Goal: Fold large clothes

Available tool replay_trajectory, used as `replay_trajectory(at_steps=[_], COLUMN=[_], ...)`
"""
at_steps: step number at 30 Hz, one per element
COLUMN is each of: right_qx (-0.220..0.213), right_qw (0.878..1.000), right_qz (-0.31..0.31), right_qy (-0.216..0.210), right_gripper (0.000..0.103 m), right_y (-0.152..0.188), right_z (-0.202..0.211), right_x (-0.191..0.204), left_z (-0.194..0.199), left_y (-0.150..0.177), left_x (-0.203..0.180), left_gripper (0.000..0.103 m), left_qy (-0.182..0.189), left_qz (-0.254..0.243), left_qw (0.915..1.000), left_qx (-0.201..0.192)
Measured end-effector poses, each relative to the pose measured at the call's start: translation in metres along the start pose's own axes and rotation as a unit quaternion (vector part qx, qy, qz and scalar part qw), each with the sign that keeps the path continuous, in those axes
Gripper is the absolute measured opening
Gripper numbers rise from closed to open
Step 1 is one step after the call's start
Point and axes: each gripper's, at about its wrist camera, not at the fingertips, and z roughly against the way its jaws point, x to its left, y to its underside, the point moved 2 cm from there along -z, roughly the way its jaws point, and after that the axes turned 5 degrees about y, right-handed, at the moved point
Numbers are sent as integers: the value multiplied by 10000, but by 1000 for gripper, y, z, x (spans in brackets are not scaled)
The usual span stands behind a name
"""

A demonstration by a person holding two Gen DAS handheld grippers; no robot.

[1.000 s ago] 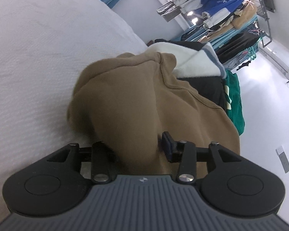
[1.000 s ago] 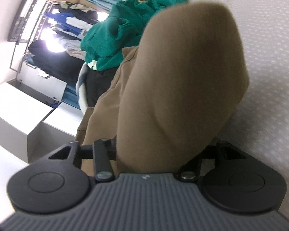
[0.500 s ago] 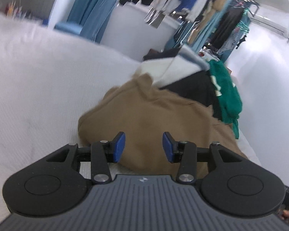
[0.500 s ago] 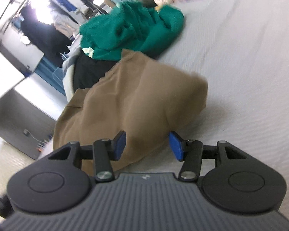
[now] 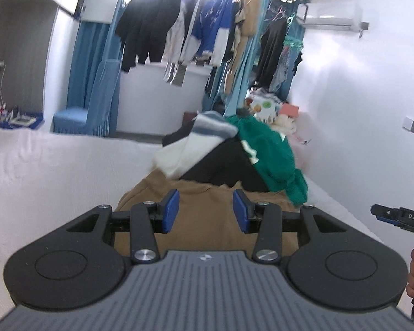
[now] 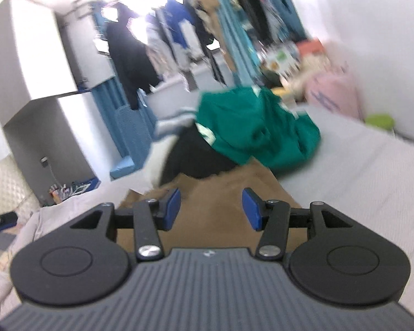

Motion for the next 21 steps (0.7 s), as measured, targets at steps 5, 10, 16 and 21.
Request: replay_trajectory(at_steps=[5, 10, 16, 21], right_qx=[-204, -304, -278, -101], right_qw=[9989, 9964, 9937, 9923], right_qz=[387, 745, 1033, 1166], right_qy=[-153, -271, -346, -410], right_gripper=[53, 53, 53, 53], right_y=[-4, 5, 23, 45], right_z=[30, 50, 63, 67], right_x=[35, 61, 79, 89], left_z=[31, 56, 73, 75], left_y=[7, 18, 40, 60], left_x=[-37, -53, -54, -46], left_gripper=[49, 49, 49, 49], left_qy=[64, 75, 79, -77], left_qz=[-205, -263, -183, -82], left_qw=[9997, 9994, 9995, 9998], left_qx=[-112, -224, -229, -157])
